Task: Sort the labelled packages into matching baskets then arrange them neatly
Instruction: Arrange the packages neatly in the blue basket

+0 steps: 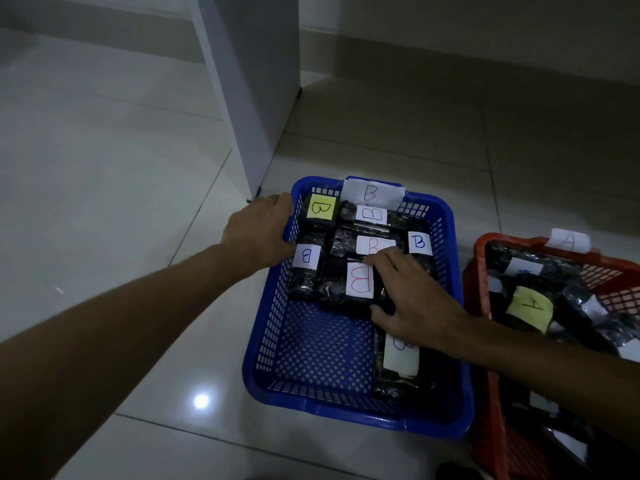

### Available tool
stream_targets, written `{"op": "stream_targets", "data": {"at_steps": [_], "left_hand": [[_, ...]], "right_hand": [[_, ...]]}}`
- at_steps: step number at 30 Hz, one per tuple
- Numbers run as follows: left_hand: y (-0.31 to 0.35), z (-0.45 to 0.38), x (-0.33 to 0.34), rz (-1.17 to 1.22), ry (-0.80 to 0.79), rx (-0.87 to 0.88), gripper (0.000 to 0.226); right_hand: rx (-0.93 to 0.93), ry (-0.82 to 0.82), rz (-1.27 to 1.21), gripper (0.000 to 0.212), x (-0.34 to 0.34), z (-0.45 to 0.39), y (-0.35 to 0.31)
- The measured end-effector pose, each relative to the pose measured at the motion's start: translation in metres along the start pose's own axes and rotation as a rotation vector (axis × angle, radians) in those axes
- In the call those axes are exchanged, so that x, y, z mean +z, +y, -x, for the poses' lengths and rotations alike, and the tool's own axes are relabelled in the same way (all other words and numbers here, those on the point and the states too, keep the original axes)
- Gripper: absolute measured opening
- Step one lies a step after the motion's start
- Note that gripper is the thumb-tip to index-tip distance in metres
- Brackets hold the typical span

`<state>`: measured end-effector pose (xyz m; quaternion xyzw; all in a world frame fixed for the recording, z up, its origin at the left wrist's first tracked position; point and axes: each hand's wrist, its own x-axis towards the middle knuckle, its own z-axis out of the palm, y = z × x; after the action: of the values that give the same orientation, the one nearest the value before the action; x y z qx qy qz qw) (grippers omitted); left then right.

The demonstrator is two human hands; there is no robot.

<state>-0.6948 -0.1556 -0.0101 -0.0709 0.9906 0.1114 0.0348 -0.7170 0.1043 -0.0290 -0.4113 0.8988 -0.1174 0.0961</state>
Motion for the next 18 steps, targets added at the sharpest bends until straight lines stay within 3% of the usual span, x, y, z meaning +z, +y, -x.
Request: {"op": "stream_targets", "data": {"at_steps": [4,7,10,12,13,15,18], "left_hand": [[0.015,0.003,0.006,-0.218,0.15,0.203,0.057],[0.03,0.001,0.01,-0.12,0.063,0.455,0.059],[0.044,0.001,0.019,-0.162,-0.082,0.588,0.068],[0.048,0.001,0.025,-0.219,-0.148,0.593,0.076],[0.049,0.001,0.028,-0.231,-0.173,0.593,0.078],[0.049,0.001,0.031,-0.21,-0.202,0.589,0.081],[0.047,0.001,0.034,-0.181,-0.218,0.586,0.082]], "right_hand": [[0.019,0.018,-0.044,0.076,-0.006,0.003,0.003],[-0.099,0.089,0.128,0.06,-0.022,0.012,0.005],[-0.418,-0.22,0.252,0.048,-0.031,0.026,0.014],[-0.444,-0.496,0.308,0.07,-0.031,0.031,0.021],[-0.437,-0.557,0.348,0.081,-0.03,0.032,0.022],[-0.451,-0.55,0.409,0.092,-0.024,0.033,0.021],[-0.495,-0.476,0.432,0.075,-0.017,0.034,0.014]]}}
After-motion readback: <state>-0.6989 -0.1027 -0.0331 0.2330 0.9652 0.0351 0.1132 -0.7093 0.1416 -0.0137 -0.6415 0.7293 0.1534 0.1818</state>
